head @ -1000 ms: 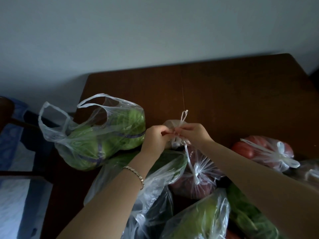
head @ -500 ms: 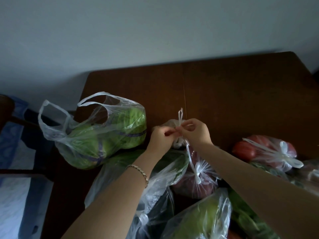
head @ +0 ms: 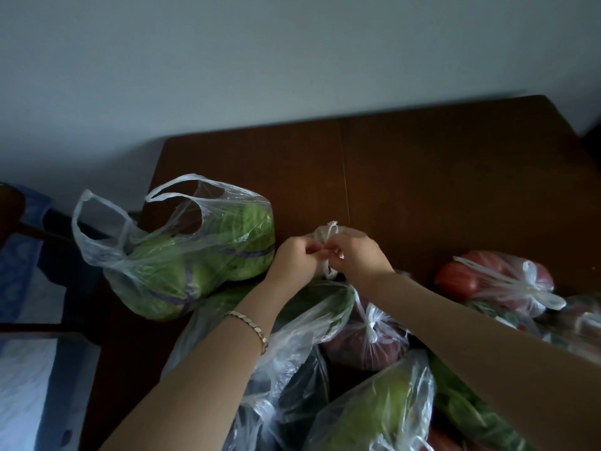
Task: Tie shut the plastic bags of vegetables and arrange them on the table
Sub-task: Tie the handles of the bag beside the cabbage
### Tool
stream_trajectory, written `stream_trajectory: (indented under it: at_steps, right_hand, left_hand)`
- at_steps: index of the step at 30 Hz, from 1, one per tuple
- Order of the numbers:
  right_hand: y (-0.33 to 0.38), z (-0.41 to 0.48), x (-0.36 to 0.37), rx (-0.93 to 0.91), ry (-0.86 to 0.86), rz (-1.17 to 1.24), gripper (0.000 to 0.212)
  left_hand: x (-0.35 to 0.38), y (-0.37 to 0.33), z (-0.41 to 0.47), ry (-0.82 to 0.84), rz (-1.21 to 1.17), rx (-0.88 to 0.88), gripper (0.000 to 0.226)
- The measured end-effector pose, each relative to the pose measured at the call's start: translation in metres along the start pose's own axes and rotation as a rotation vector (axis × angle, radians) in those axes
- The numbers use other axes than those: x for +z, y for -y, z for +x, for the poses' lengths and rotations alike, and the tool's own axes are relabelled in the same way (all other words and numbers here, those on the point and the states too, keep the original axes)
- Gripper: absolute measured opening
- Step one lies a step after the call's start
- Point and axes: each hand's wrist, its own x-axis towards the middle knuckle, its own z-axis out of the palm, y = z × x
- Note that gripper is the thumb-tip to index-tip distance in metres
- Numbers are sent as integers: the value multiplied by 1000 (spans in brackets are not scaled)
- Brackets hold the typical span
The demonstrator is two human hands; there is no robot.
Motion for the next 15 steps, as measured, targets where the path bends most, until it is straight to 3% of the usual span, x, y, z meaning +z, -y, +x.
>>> stream_trajectory:
  at_steps: [3,8,10,13,15]
  right_hand:
    - [-1,0,2,-15,-77,43,18]
    - [-8,-4,4,76,-144,356,4]
    - [-9,-5,3,138,-150,457,8]
    - [-9,-2,-1,239,-78,658,22]
    - [-11,-1,-7,314,51,757,20]
  left_hand:
    - [-1,3,-2,-24,-38,19,18]
    - [0,6,-5,-46,-64,67,17]
    - [-1,7,-5,-45,-49,103,15]
    - [-2,10,-4,-66,11,169,14]
    - [-2,11,-3,-83,54,223,15]
